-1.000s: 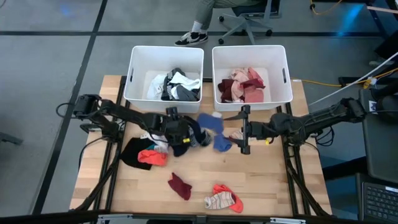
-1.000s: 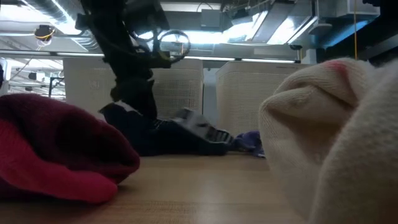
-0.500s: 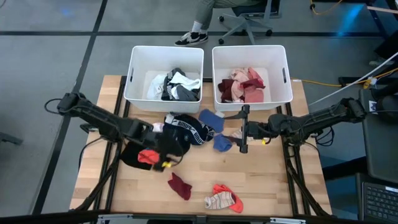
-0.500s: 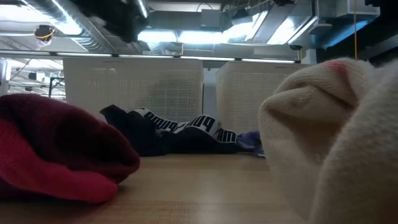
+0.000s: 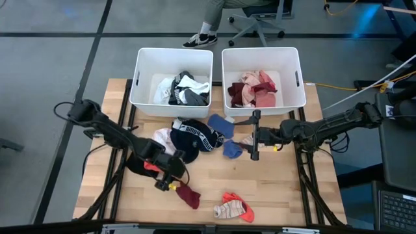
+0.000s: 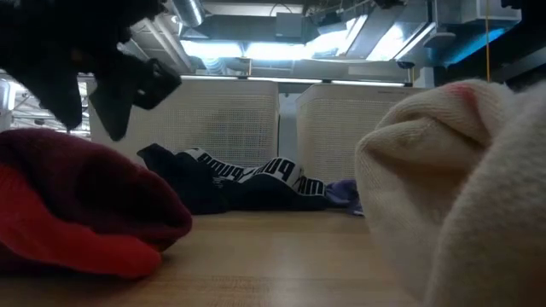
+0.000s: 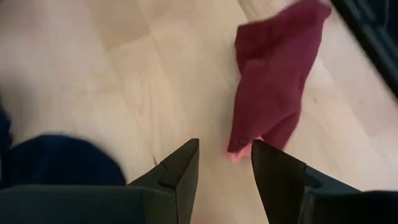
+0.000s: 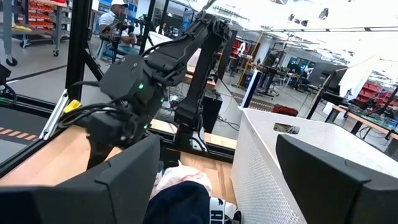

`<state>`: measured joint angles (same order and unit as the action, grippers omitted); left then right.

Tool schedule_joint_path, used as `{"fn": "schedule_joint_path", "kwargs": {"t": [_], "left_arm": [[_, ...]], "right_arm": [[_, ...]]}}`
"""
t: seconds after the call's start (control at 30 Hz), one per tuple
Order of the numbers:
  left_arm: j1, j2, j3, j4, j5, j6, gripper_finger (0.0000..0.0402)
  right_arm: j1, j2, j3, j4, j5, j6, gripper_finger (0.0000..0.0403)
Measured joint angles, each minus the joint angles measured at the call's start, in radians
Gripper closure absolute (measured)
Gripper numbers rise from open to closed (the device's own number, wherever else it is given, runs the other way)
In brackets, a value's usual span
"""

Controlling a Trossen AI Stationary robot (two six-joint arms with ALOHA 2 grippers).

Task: Sort clothes
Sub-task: Put the maroon sock into the right white laundry bin

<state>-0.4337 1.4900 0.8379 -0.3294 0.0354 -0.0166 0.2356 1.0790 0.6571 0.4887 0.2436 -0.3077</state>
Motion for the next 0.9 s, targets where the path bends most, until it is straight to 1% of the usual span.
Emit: {"fn": "schedule_joint_path", "kwargs": {"t": [0.17, 0.23, 0.33, 0.47, 0.57, 0.7, 0.73, 0.77, 0.9], "left_arm": [[-0.011, 0.083, -0.006, 0.038, 0.018, 0.076, 0.0271], [-0.012, 0.112, -0.006, 0.046, 0.034, 0.080, 0.0271], [-0.012, 0.151, -0.006, 0.107, 0.070, 0.088, 0.0271], [-0.010, 0.175, -0.006, 0.142, 0.076, 0.120, 0.0276], [-0.002, 0.172, -0.006, 0.137, 0.078, 0.120, 0.0307], [0.017, 0.168, -0.006, 0.127, 0.122, 0.098, 0.0377], [0.022, 0.168, -0.006, 0.126, 0.130, 0.097, 0.0388], [0.028, 0.168, -0.006, 0.126, 0.131, 0.091, 0.0393], [0.043, 0.142, 0.000, 0.084, 0.123, 0.084, 0.0390]], "right_arm": [[0.000, 0.000, 0.000, -0.020, 0.000, 0.000, 0.0080], [0.000, 0.000, 0.000, -0.021, 0.000, 0.000, 0.0080], [0.000, 0.000, 0.000, -0.021, 0.000, 0.000, 0.0080], [0.000, 0.000, 0.000, -0.020, 0.000, 0.000, 0.0080], [0.000, 0.000, 0.000, -0.020, 0.000, 0.000, 0.0080], [0.000, 0.000, 0.000, -0.021, 0.000, 0.000, 0.0080], [0.000, 0.000, 0.000, -0.021, 0.000, 0.000, 0.0080], [0.000, 0.000, 0.000, -0.021, 0.000, 0.000, 0.0080], [0.000, 0.000, 0.000, -0.028, 0.000, 0.000, 0.0080]]}}
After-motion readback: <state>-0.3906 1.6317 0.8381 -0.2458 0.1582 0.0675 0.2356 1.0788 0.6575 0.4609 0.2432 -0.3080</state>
